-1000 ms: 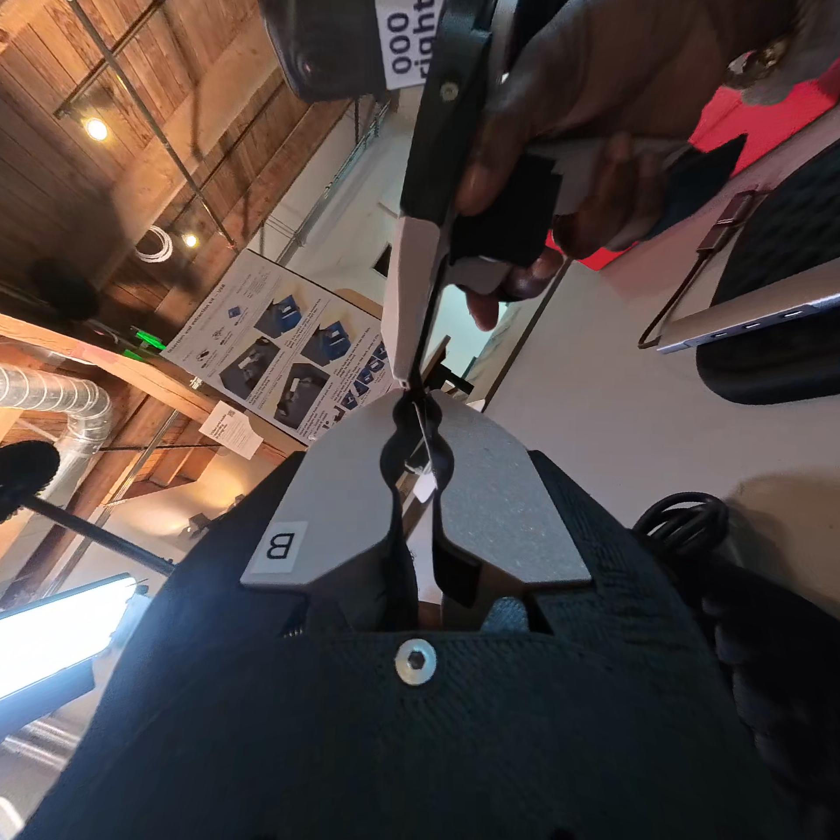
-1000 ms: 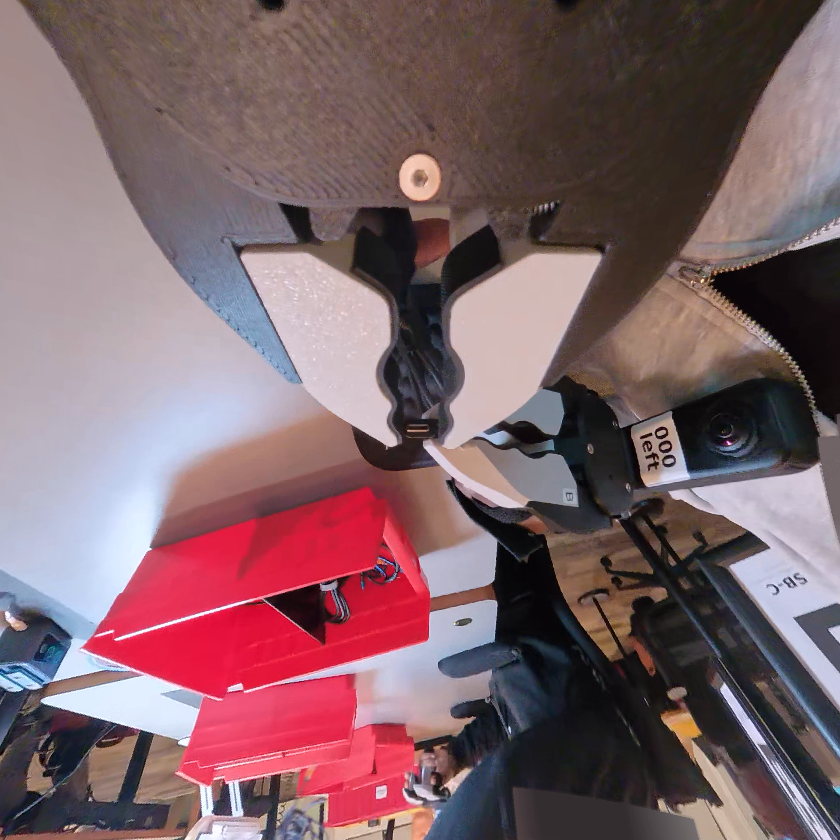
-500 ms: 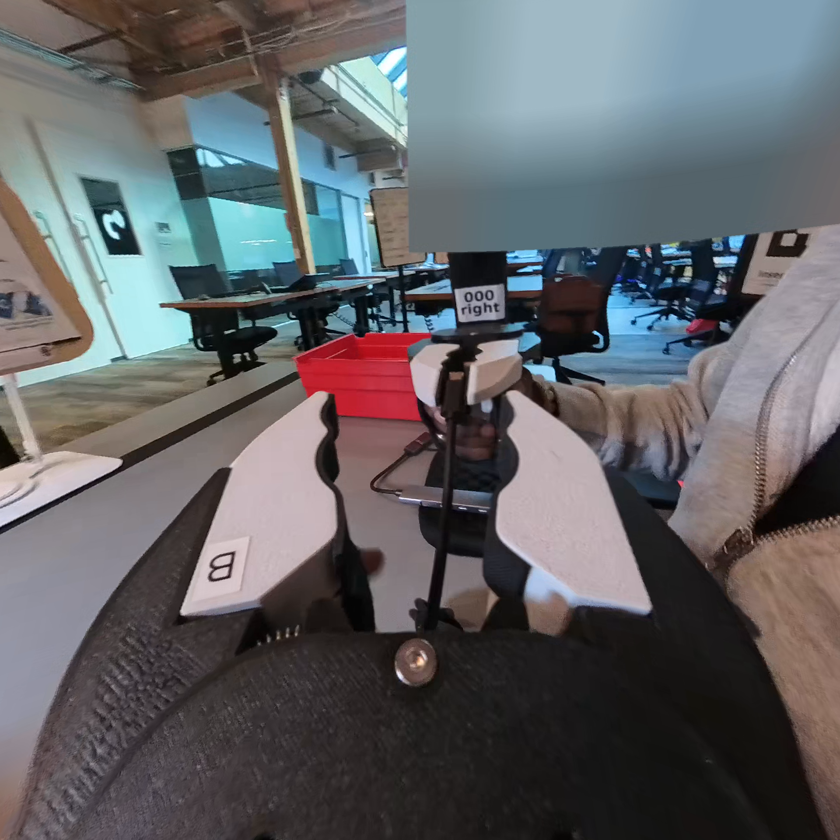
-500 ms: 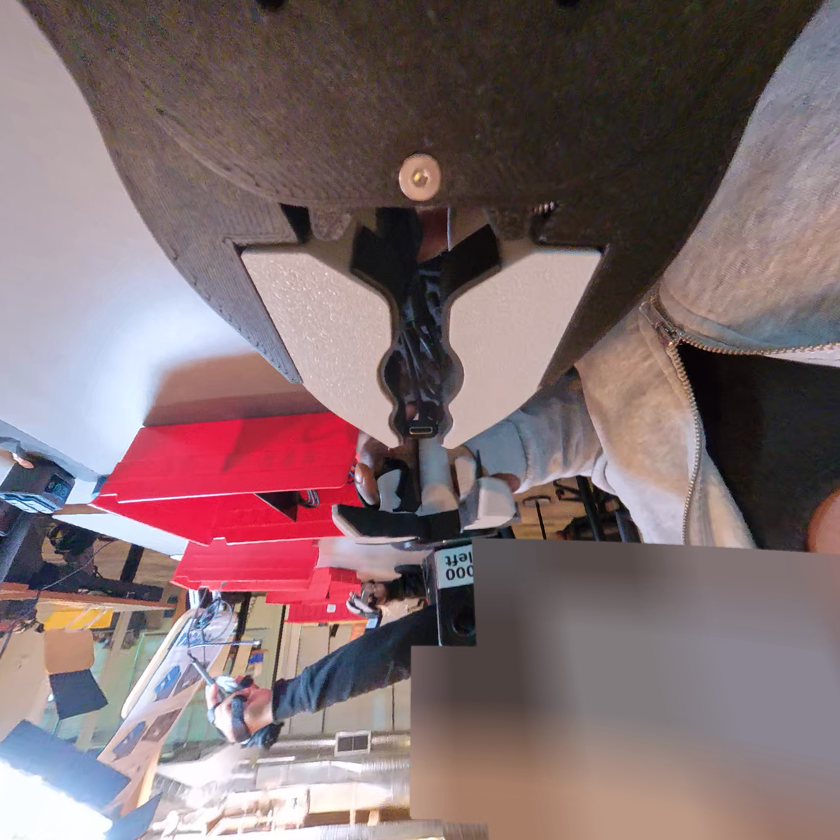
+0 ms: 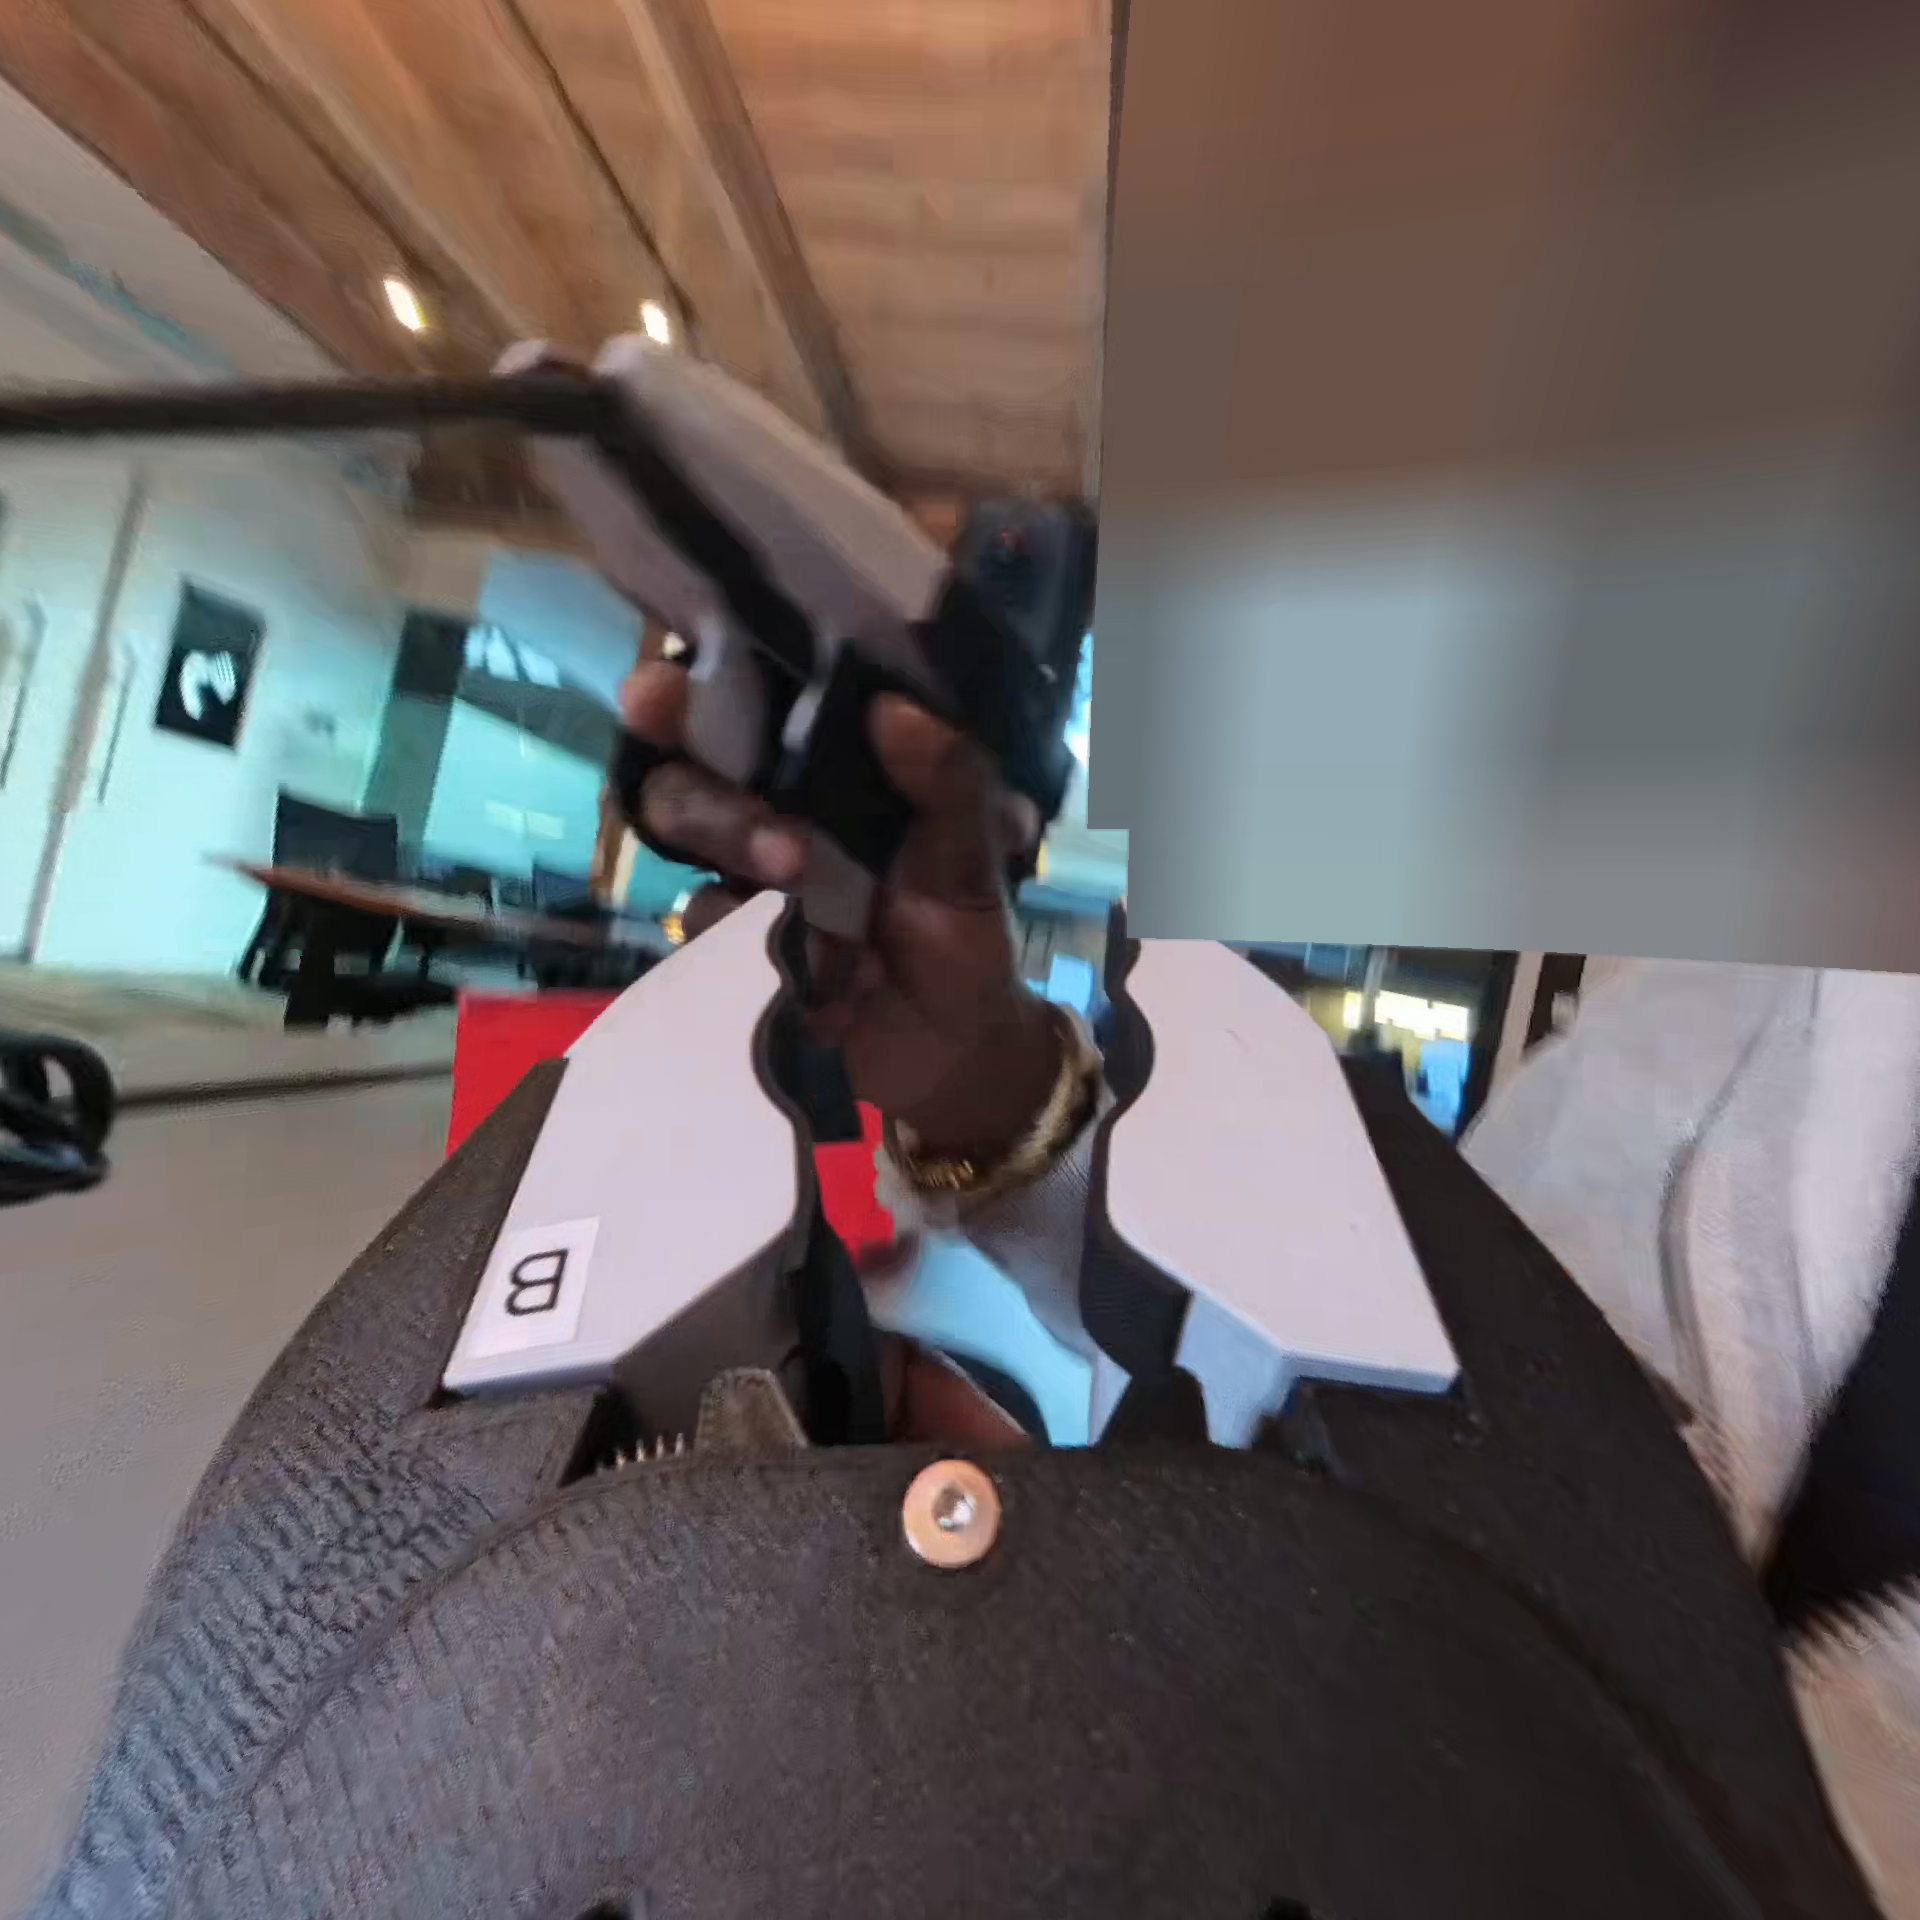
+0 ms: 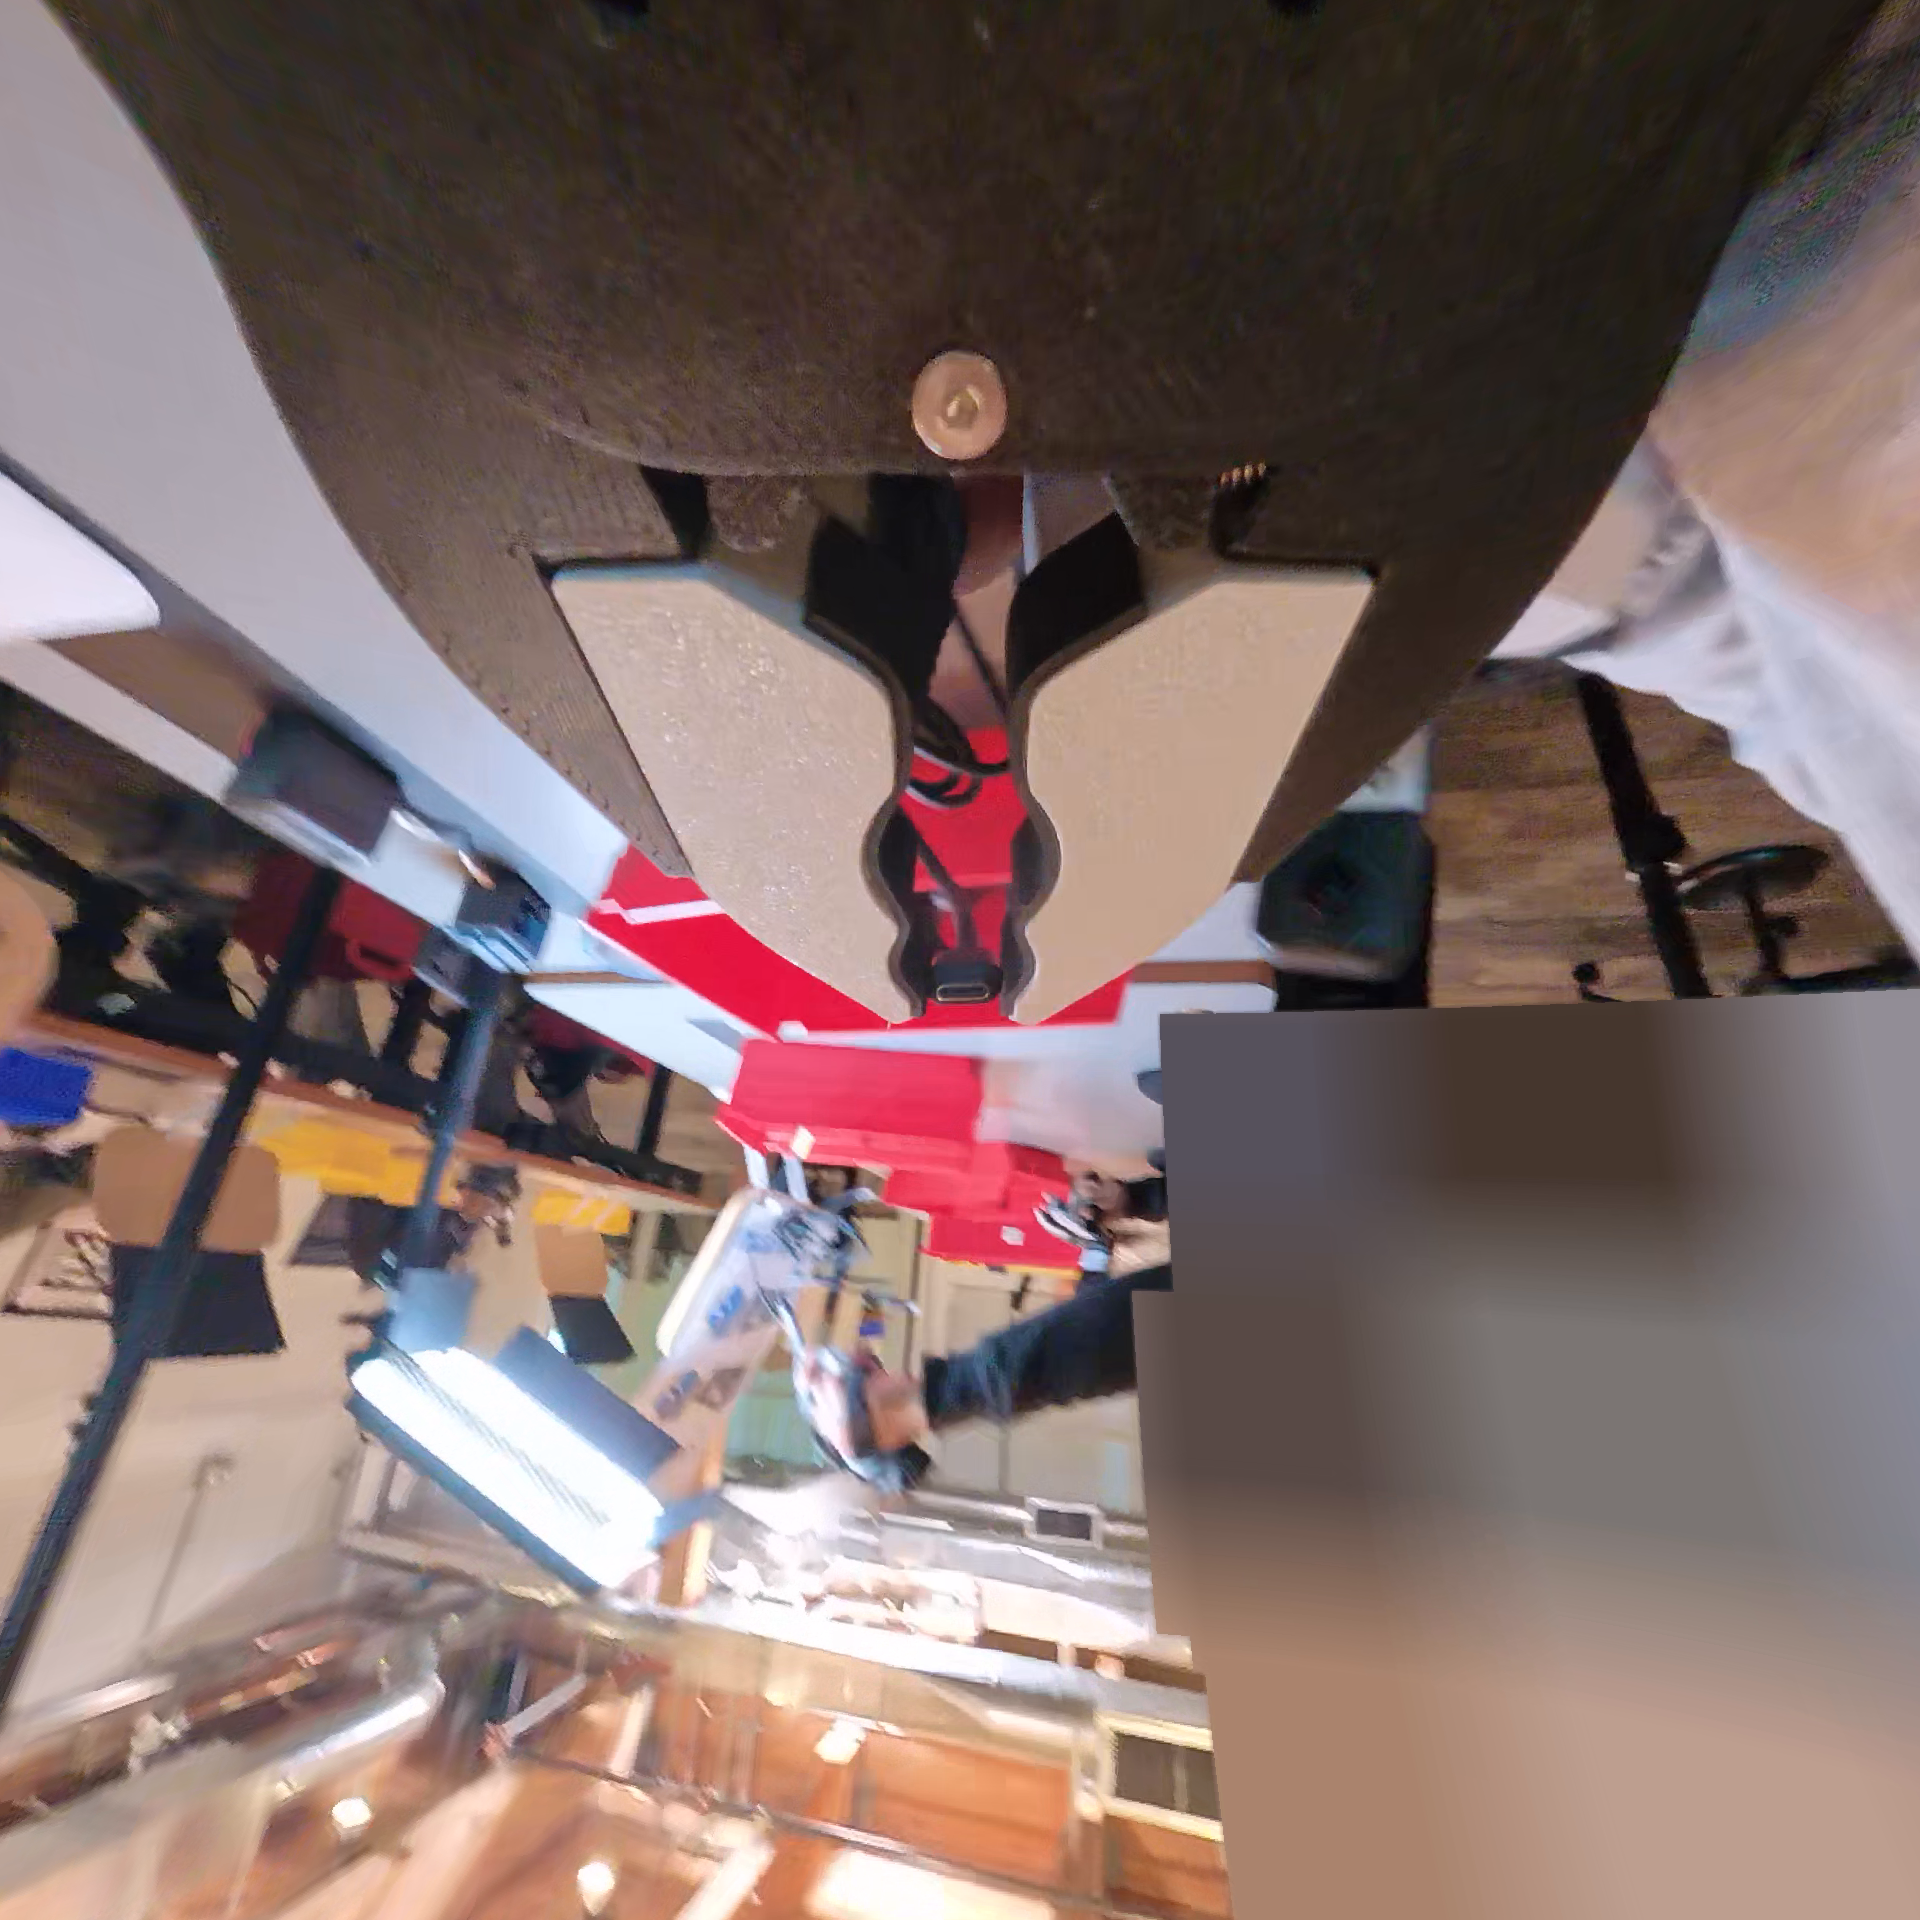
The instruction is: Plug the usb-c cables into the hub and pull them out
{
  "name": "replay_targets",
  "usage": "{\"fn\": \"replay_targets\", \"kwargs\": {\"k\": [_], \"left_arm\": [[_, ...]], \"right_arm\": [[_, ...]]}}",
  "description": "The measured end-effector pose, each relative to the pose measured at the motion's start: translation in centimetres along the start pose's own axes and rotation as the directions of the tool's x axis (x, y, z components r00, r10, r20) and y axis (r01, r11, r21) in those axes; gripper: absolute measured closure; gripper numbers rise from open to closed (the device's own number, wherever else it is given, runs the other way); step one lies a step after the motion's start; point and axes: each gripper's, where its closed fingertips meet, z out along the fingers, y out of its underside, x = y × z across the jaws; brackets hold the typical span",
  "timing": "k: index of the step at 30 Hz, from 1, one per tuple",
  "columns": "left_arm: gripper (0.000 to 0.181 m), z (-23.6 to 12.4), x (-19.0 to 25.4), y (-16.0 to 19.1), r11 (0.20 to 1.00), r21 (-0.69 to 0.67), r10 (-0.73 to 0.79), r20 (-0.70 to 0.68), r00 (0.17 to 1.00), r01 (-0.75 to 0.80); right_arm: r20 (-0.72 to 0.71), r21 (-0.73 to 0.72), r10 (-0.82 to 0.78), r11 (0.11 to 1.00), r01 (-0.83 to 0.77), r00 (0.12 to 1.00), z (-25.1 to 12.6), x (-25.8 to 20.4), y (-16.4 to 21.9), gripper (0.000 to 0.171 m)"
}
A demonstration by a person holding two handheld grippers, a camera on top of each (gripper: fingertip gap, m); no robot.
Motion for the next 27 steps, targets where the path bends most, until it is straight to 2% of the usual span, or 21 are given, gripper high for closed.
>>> {"fn": "replay_targets", "kwargs": {"k": [2,4,6,7,9,16,20,27], "left_arm": [[0.122,0.5,-0.7,-2.2,0.988,0.152,0.013,-0.007,1.0,-0.012],[0.12,0.6,-1.2,-4.7,0.971,0.229,0.078,0.001,0.997,-0.076],[0.122,0.4,-0.3,-6.9,0.951,0.265,0.178,-0.038,0.983,-0.162],[0.124,0.3,0.1,-7.3,0.948,0.246,0.223,-0.052,0.974,-0.204],[0.132,0.3,-0.1,-6.0,0.964,0.107,0.251,-0.055,0.966,-0.244],[0.165,-1.2,-0.7,-4.4,0.977,-0.009,0.214,-0.012,0.977,-0.214],[0.168,-1.4,-0.5,-4.0,0.985,-0.024,0.167,-0.038,0.985,-0.168],[0.168,-1.8,-0.2,-3.6,0.983,-0.036,0.179,-0.064,0.982,-0.181]], "right_arm": [[0.084,0.058,0.023,0.998,-0.028,0.996,0.3,-2.0,-1.8,0.158],[0.168,0.107,0.109,0.986,-0.129,0.98,-0.2,-3.4,-2.6,0.158],[0.196,0.108,0.196,0.969,-0.22,0.961,-0.7,-3.6,-1.7,0.159],[0.178,0.106,0.215,0.966,-0.236,0.96,-1.0,-3.3,-0.8,0.158],[0.206,0.147,0.254,0.947,-0.287,0.945,-1.8,-3.5,-0.3,0.159],[0.233,0.133,0.277,0.94,-0.313,0.932,-2.7,-4.7,1.6,0.158],[0.23,0.112,0.272,0.946,-0.303,0.935,-2.9,-4.9,2.0,0.158],[0.244,0.059,0.267,0.955,-0.289,0.932,-3.1,-5.4,2.6,0.158]]}}
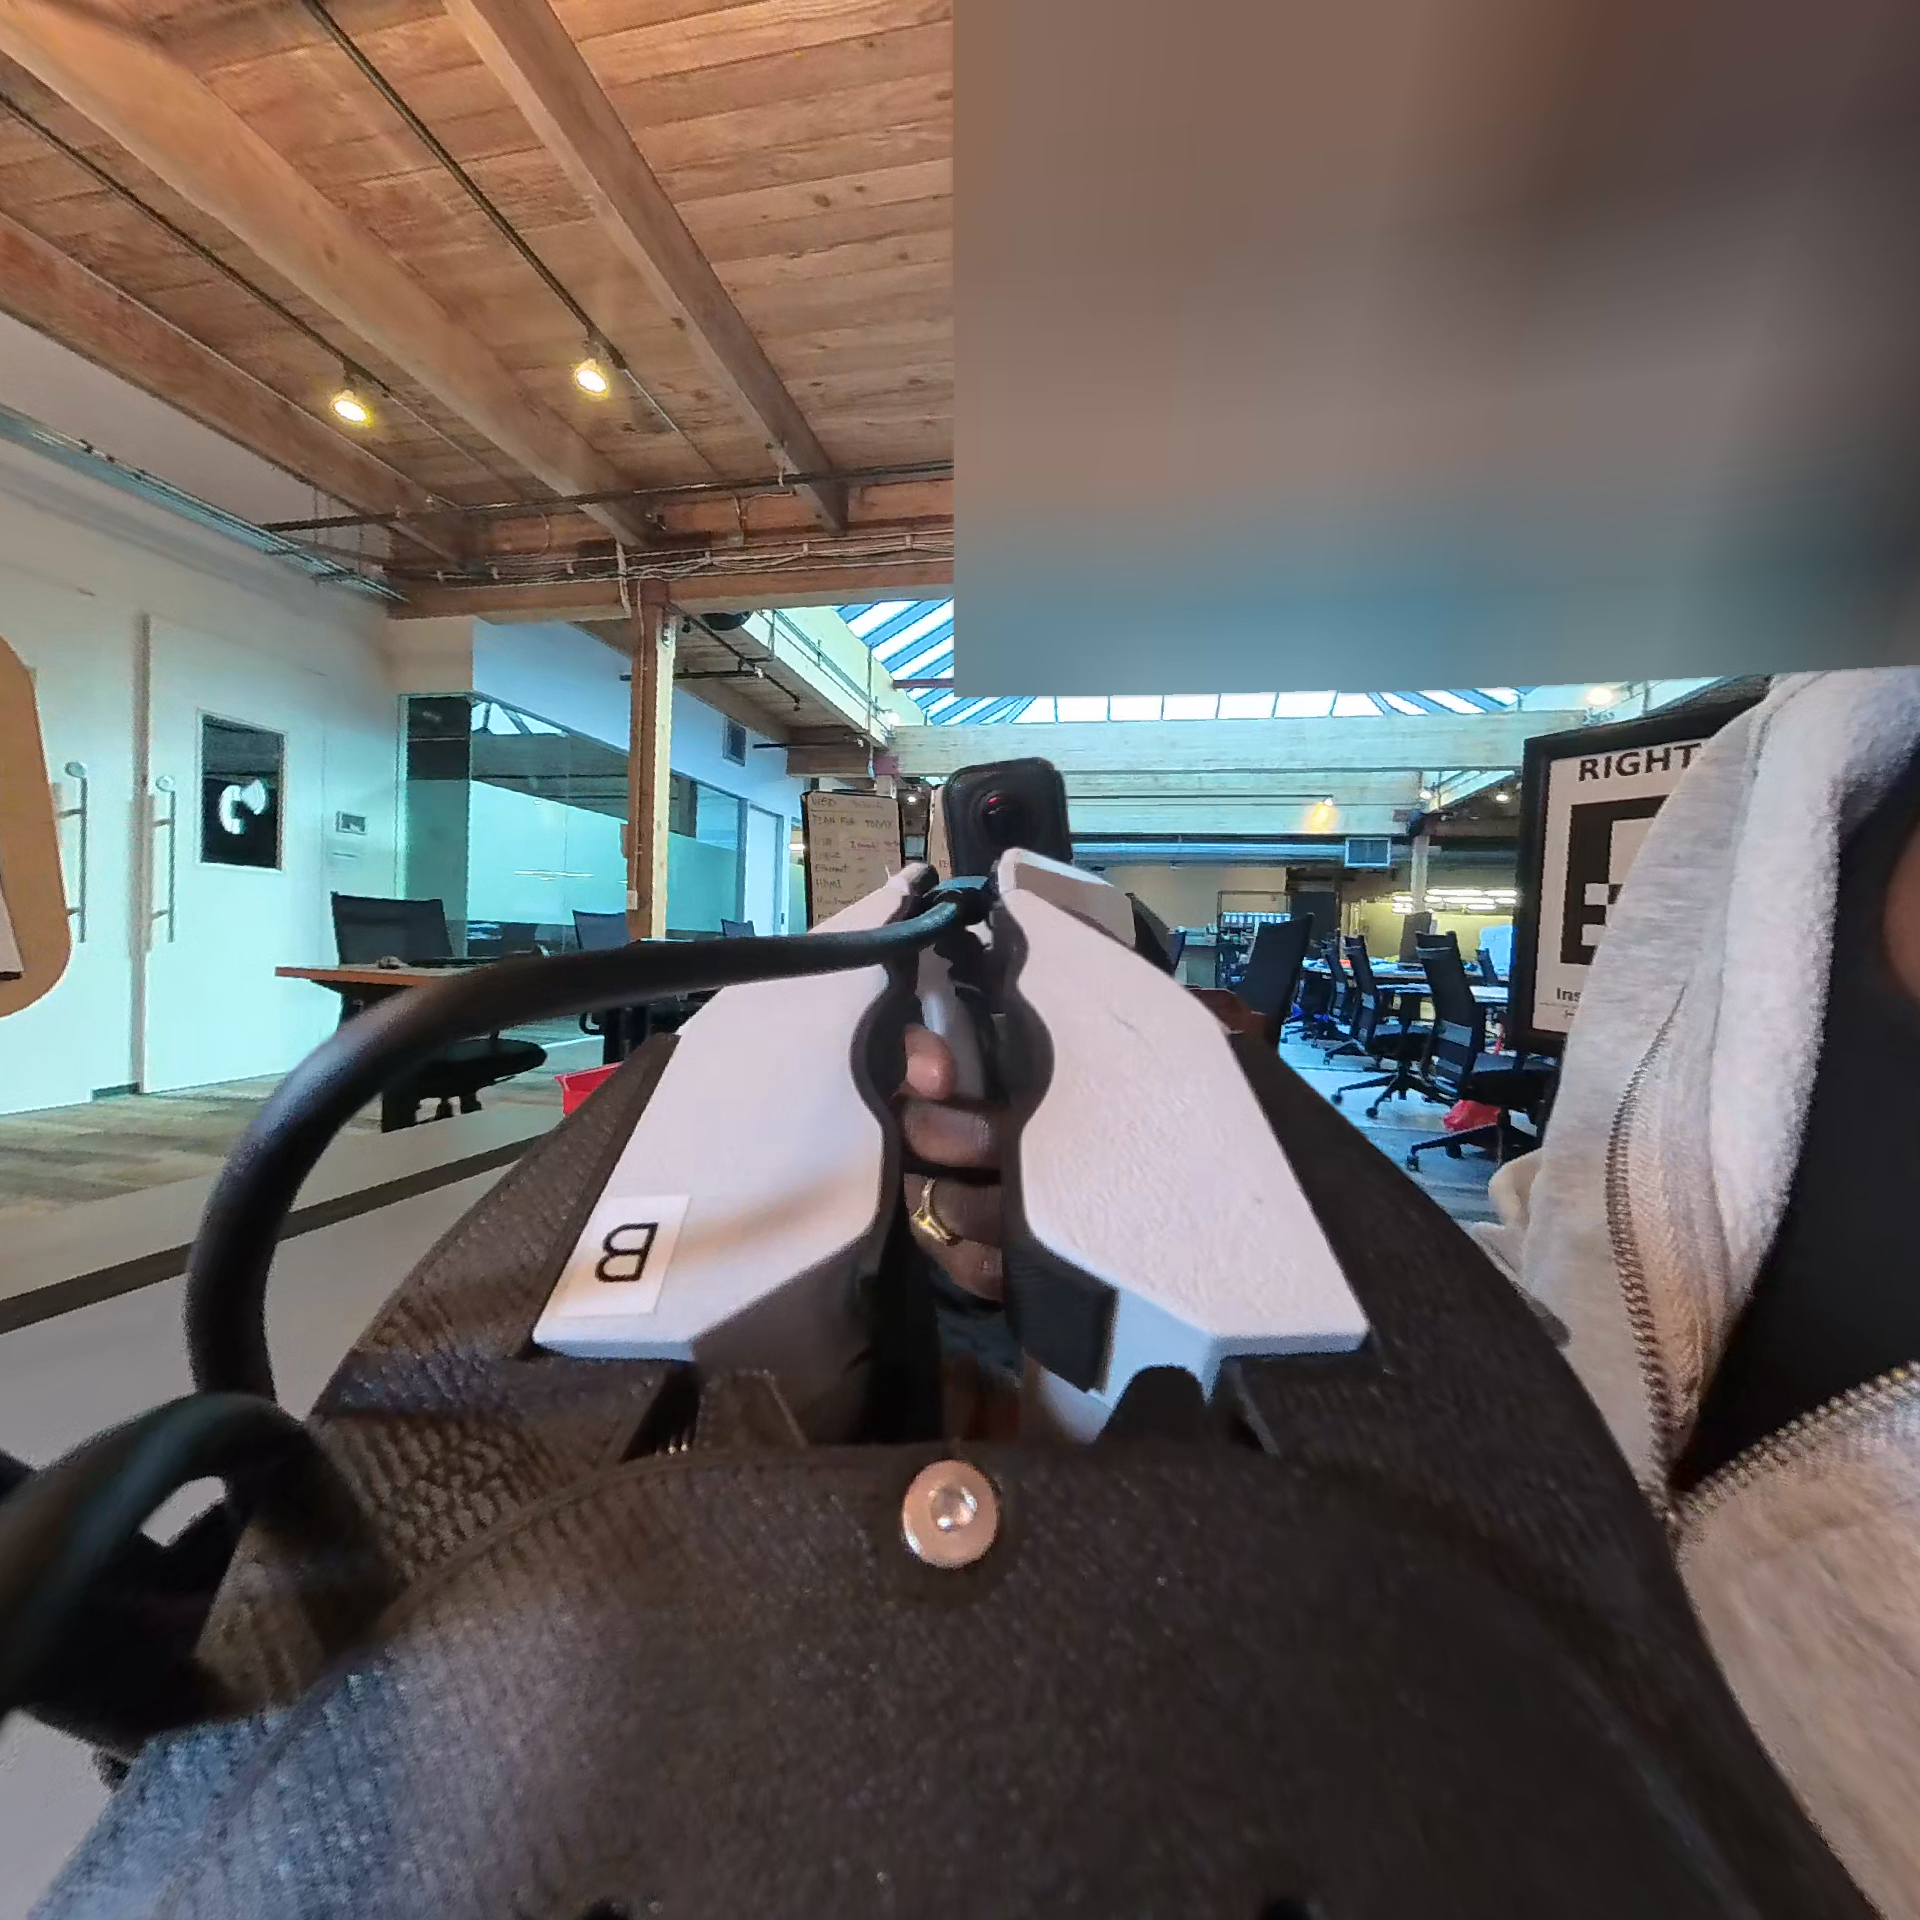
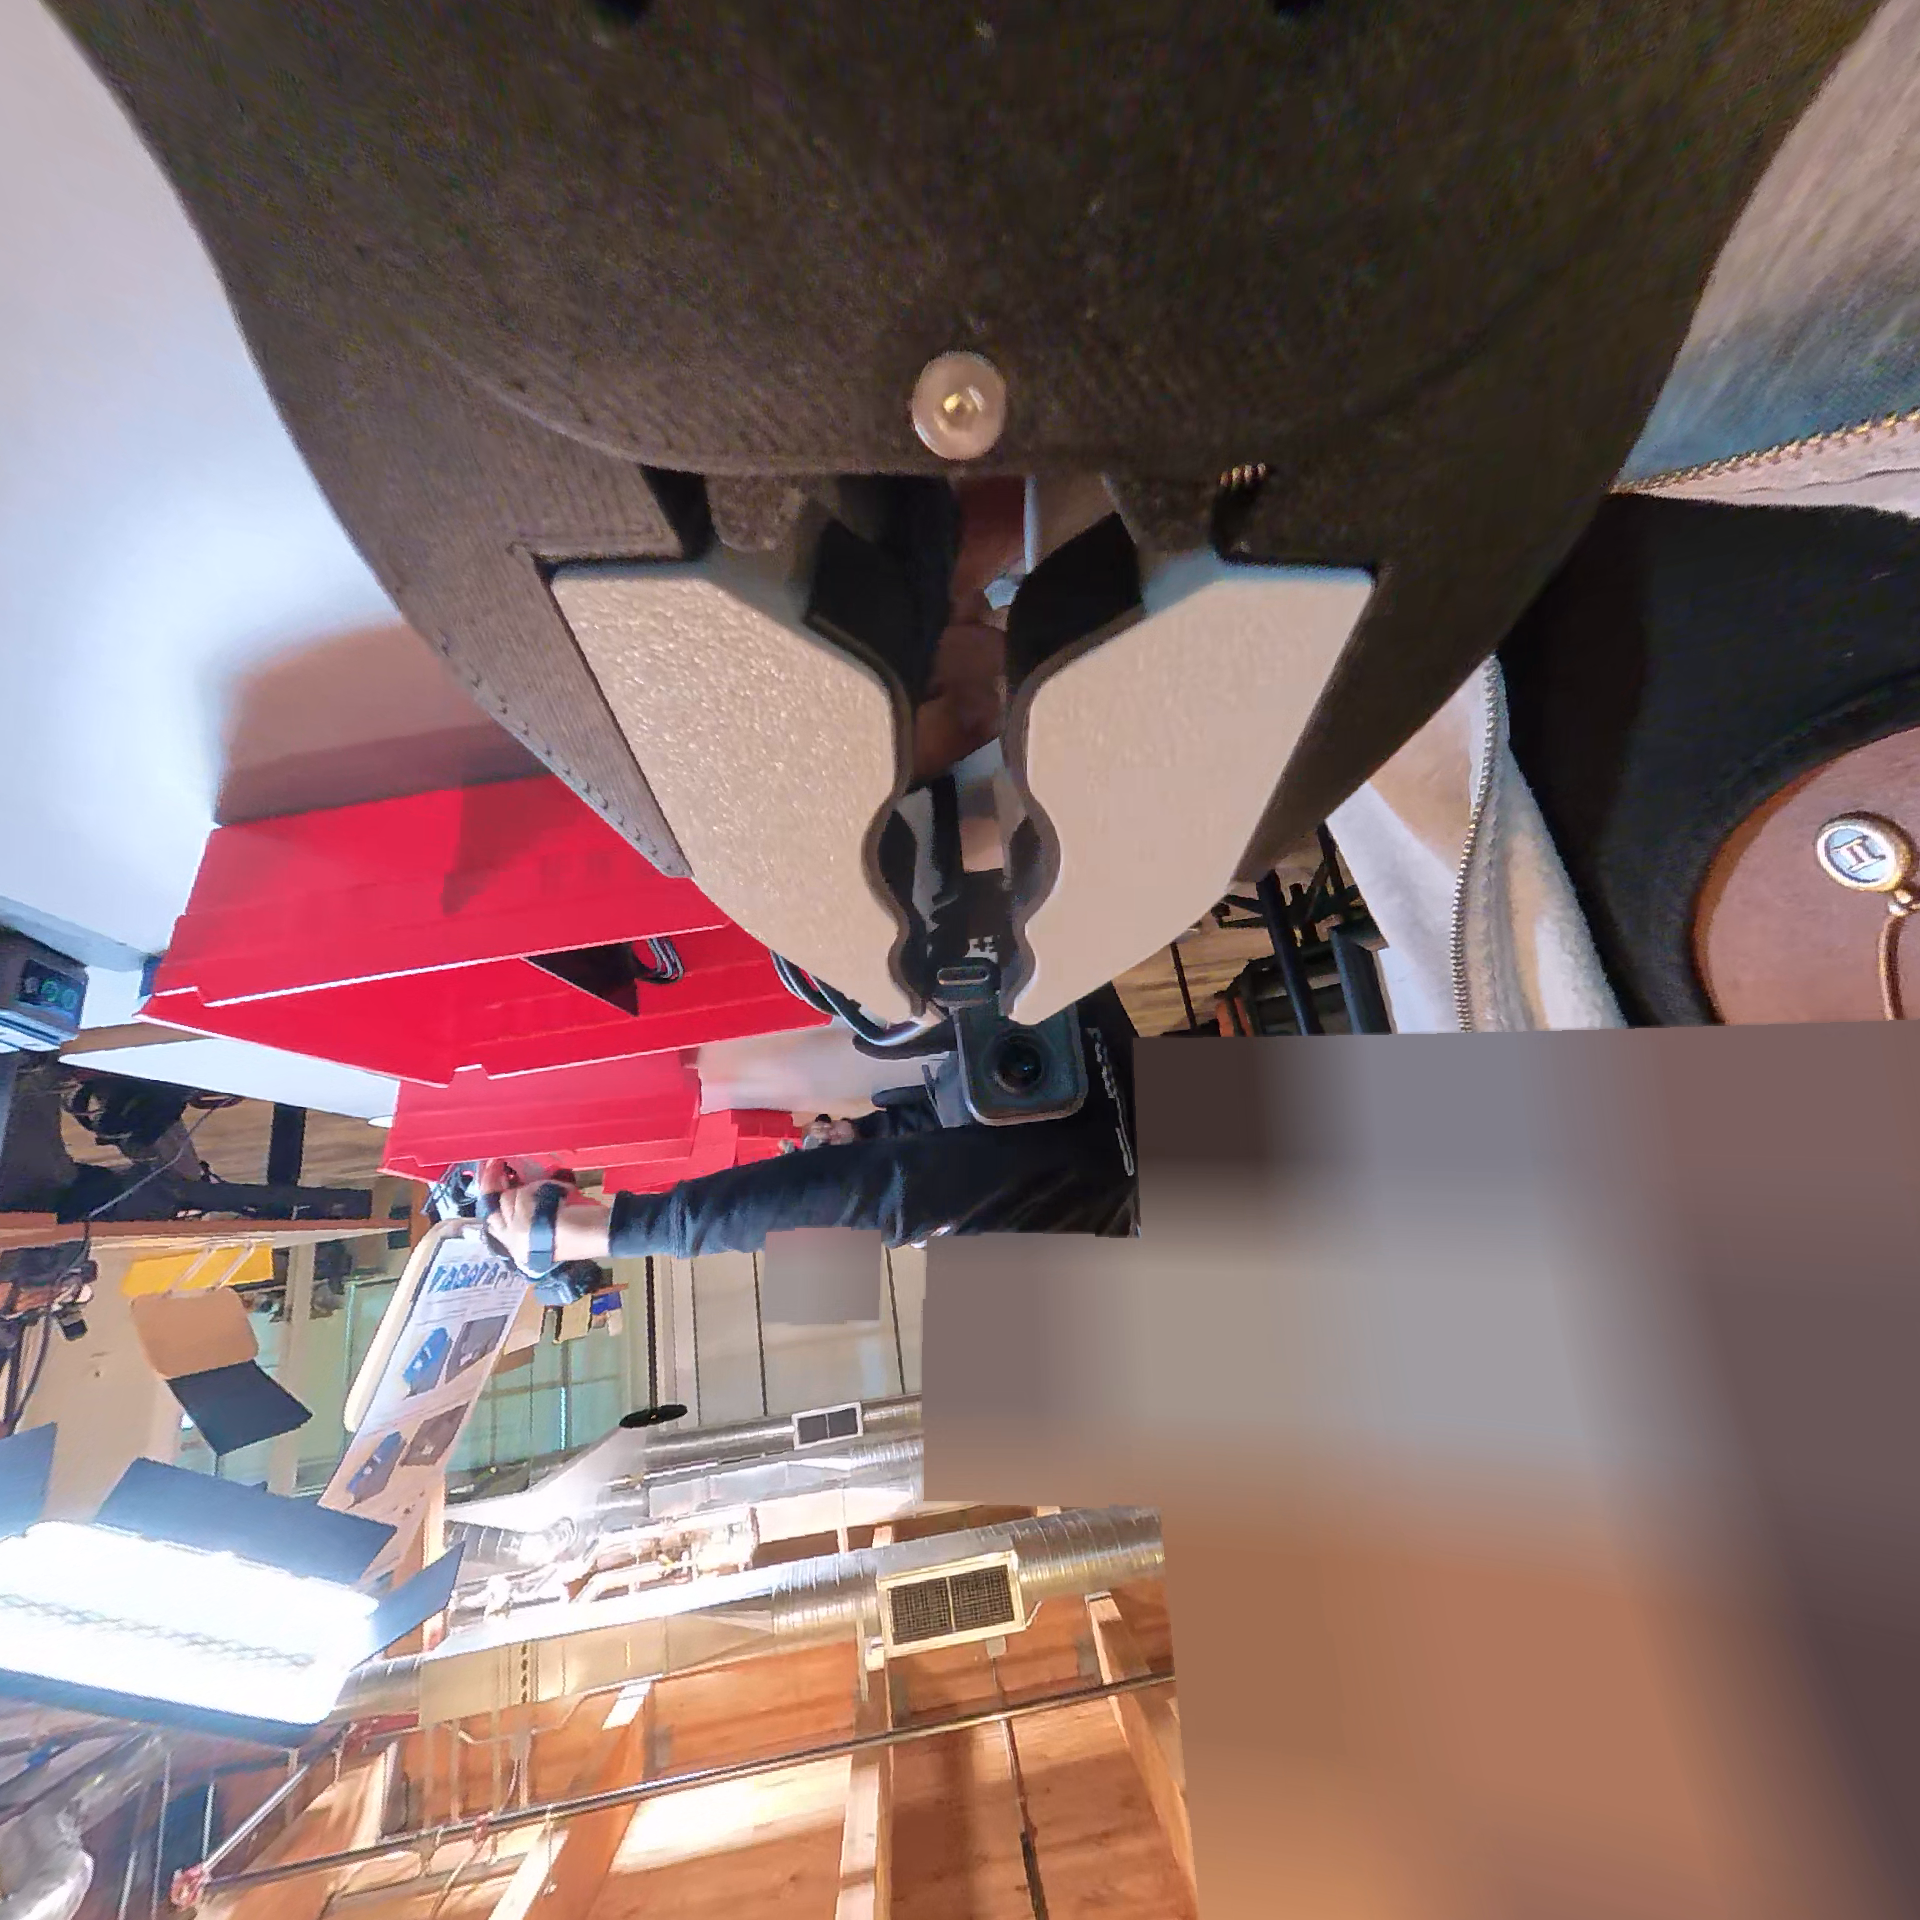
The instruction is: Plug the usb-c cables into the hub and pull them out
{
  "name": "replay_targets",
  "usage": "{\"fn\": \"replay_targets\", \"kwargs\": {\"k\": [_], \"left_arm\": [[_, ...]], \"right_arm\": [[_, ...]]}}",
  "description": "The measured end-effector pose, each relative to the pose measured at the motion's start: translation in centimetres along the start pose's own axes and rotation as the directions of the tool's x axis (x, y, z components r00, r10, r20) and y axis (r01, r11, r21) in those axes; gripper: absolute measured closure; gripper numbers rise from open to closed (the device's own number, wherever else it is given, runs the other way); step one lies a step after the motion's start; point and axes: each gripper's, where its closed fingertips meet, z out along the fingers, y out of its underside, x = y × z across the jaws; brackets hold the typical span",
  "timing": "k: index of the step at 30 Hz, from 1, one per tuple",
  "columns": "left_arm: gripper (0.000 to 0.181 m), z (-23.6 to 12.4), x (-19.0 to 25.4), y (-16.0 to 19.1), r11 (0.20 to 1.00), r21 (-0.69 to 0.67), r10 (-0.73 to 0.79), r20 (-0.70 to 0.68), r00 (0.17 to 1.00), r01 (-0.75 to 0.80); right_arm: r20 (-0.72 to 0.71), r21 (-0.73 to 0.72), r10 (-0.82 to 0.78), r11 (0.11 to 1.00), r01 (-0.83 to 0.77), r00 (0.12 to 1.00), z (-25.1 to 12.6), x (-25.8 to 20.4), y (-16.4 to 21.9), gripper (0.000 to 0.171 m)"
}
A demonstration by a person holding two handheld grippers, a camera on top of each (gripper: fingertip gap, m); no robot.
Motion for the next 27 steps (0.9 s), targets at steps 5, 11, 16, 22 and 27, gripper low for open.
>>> {"fn": "replay_targets", "kwargs": {"k": [5,11,16,22,27], "left_arm": [[0.168,-0.1,0.1,0.0,1.0,-0.007,-0.024,-0.018,1.0,0.024],[0.168,-0.4,0.2,0.2,0.999,0.007,-0.044,-0.026,0.999,0.044],[0.168,-0.7,0.0,-0.1,0.999,0.02,-0.035,-0.024,0.999,0.036],[0.168,-1.0,-0.4,0.1,1.0,0.004,-0.026,-0.004,1.0,0.026],[0.168,-0.9,-0.2,0.4,1.0,-0.009,-0.021,-0.013,1.0,0.021]], "right_arm": [[0.009,-0.013,-0.012,1.0,0.012,1.0,0.0,-0.2,0.2,0.158],[0.026,-0.034,0.0,0.999,0.001,1.0,0.0,-0.3,0.6,0.158],[0.03,-0.015,0.015,1.0,-0.015,0.999,-0.6,-0.2,0.2,0.155],[0.006,-0.092,-0.027,0.995,0.027,1.0,-1.0,0.0,0.7,0.148],[-0.007,-0.131,-0.078,0.988,0.076,0.997,-0.8,0.2,0.8,0.158]]}}
